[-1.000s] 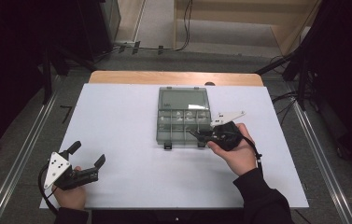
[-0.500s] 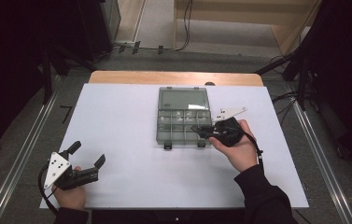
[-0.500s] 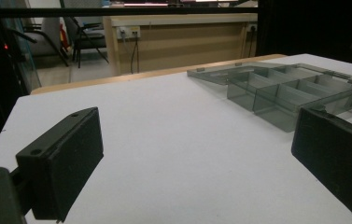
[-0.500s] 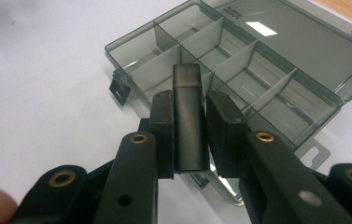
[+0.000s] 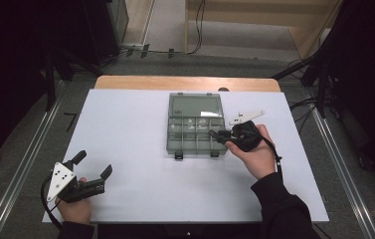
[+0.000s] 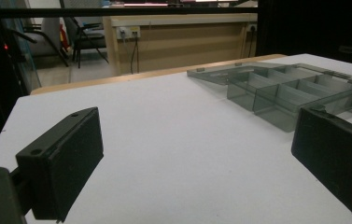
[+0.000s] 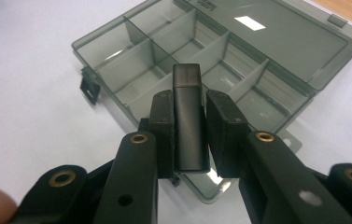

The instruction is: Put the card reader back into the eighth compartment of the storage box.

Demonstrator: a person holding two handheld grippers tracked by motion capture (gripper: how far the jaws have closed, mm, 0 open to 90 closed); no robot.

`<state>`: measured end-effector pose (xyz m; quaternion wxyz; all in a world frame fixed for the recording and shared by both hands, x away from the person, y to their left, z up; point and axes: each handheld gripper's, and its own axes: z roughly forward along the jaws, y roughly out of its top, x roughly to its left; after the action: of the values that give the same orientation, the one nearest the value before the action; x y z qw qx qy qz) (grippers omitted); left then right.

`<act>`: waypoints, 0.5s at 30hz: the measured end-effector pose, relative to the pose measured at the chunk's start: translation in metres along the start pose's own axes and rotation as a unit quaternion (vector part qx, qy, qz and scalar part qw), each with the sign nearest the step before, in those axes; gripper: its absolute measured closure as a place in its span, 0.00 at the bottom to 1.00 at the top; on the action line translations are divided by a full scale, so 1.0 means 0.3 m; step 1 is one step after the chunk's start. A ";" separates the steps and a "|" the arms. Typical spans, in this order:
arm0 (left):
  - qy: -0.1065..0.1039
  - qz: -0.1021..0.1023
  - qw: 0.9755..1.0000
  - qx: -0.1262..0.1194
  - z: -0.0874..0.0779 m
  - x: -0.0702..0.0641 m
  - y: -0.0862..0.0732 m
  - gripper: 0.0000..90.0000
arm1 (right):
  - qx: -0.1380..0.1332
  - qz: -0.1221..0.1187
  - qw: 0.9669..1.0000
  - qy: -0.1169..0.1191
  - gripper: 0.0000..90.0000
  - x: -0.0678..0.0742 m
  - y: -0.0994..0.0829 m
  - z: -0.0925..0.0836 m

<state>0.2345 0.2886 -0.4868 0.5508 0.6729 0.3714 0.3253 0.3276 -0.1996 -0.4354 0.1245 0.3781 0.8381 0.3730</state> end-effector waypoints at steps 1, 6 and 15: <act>0.000 0.000 1.000 0.000 0.000 0.000 0.000 0.03 | 0.000 0.000 1.000 0.000 0.79 0.000 0.000 0.000; 0.000 0.001 1.000 0.001 0.000 0.000 0.000 0.03 | 0.006 0.008 1.000 -0.009 0.79 -0.027 -0.011 0.014; 0.000 -0.001 1.000 0.000 -0.001 0.000 0.000 0.03 | 0.020 0.027 0.999 -0.023 0.78 -0.046 -0.029 0.046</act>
<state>0.2344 0.2888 -0.4869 0.5511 0.6723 0.3723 0.3251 0.3390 -0.2060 -0.4520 0.1256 0.4113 0.8320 0.3504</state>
